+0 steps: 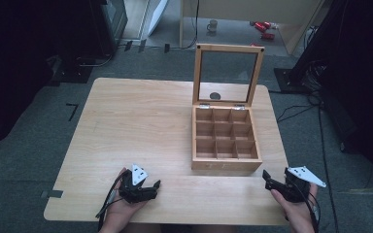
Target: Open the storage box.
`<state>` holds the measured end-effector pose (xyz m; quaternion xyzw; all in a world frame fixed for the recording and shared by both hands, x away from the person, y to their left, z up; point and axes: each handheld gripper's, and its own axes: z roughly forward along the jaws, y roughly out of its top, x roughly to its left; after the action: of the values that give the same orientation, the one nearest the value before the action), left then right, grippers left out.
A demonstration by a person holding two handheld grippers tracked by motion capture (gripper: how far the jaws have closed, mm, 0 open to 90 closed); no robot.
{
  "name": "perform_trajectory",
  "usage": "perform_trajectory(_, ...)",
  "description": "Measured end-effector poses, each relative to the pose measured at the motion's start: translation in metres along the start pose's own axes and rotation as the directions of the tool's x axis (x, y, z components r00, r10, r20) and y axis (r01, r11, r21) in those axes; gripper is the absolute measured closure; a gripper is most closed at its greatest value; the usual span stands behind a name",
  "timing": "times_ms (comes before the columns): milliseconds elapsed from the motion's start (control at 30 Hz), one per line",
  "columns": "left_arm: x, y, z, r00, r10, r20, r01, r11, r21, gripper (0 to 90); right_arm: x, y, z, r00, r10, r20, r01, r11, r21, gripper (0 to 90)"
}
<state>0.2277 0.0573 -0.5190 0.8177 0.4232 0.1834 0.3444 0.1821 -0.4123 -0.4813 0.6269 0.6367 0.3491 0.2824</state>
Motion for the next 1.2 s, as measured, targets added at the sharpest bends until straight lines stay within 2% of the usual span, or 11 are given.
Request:
perform_trajectory(67, 0.0, 0.0, 0.0, 1.0, 0.0, 0.0, 0.0, 1.0, 0.0, 22.2, -0.001, -0.008, 0.004, 0.9998, -0.015, 0.01, 0.014, 1.0, 0.019, 16.4)
perform_trajectory(233, 0.0, 0.0, 0.0, 1.0, 0.0, 0.0, 0.0, 1.0, 0.0, 22.2, -0.003, -0.024, 0.013, 0.9999, -0.014, 0.008, 0.013, 0.998, 0.061, 16.4)
perform_trajectory(300, 0.0, 0.0, 0.0, 1.0, 0.0, 0.0, 0.0, 1.0, 0.0, 22.3, -0.004, -0.028, 0.016, 0.9999, -0.013, 0.008, 0.012, 0.997, 0.071, 16.4)
perform_trajectory(533, 0.0, 0.0, 0.0, 1.0, 0.0, -0.001, 0.0, 1.0, 0.0, 22.2, -0.002, -0.035, 0.023, 0.9977, -0.059, 0.033, 0.055, 0.992, 0.114, 16.2)
perform_trajectory(667, 0.0, 0.0, 0.0, 1.0, 0.0, -0.001, 0.0, 1.0, 0.0, 22.2, -0.002, -0.035, 0.023, 0.9979, -0.06, 0.026, 0.057, 0.992, 0.113, 16.2)
perform_trajectory(733, 0.0, 0.0, 0.0, 1.0, -0.001, -0.001, 0.001, 1.0, 0.0, 22.2, -0.003, -0.037, 0.023, 0.9988, -0.046, 0.017, 0.044, 0.993, 0.11, 15.9)
perform_trajectory(1200, 0.0, 0.0, 0.0, 1.0, -0.002, -0.002, 0.002, 1.0, 0.0, 22.0, -0.005, -0.038, 0.023, 0.9984, -0.057, 0.002, 0.057, 0.993, 0.105, 14.1)
